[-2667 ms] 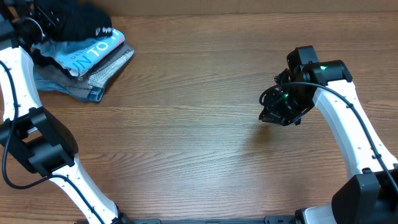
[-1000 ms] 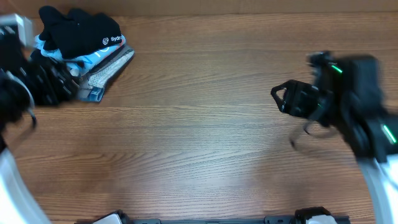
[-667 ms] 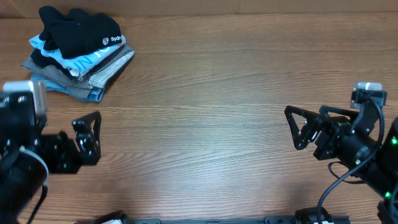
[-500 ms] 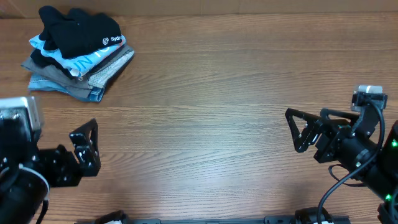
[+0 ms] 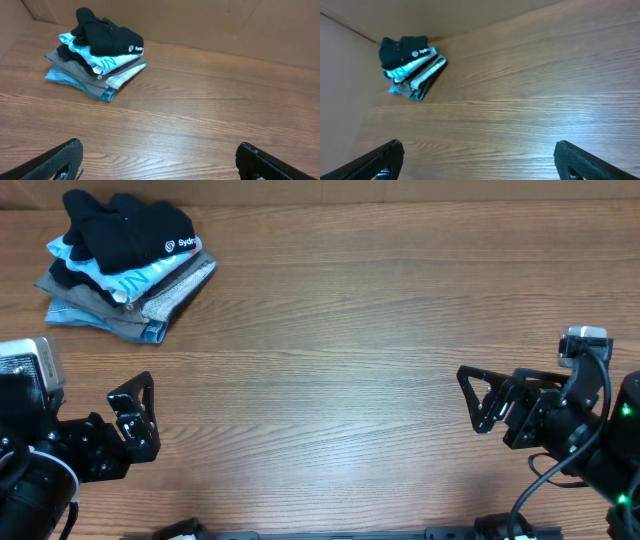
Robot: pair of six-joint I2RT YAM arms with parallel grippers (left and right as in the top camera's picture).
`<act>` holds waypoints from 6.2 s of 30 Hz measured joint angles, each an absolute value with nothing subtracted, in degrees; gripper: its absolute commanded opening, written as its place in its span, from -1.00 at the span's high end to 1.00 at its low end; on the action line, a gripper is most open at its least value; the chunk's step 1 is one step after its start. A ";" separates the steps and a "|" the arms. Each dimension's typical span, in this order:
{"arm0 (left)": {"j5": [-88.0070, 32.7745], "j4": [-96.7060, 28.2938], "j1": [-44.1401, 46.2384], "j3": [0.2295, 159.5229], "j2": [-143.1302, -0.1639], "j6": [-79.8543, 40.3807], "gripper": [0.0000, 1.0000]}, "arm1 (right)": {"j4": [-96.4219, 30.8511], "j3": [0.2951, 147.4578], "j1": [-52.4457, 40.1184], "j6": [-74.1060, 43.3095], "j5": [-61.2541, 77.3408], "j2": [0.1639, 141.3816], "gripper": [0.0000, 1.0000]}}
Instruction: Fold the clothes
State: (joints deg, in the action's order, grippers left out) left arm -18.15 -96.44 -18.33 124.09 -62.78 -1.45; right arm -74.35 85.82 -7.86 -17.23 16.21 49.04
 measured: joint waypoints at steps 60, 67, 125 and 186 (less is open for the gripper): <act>-13.15 -96.42 -18.33 123.83 -62.78 -1.58 -1.00 | -5.08 1.04 -7.86 -4.71 1.19 0.84 -1.00; -12.75 -96.42 -18.33 123.83 -62.78 -1.58 -1.00 | -5.10 1.04 -7.86 -4.69 1.19 0.84 -1.00; -4.89 -9.87 -6.72 19.68 -1.06 -4.60 -1.00 | -5.10 1.04 -7.86 -4.69 1.06 0.84 -1.00; -4.86 -3.90 -5.96 0.45 -3.57 -5.65 -1.00 | -5.15 1.04 -7.86 -4.71 1.08 0.84 -1.00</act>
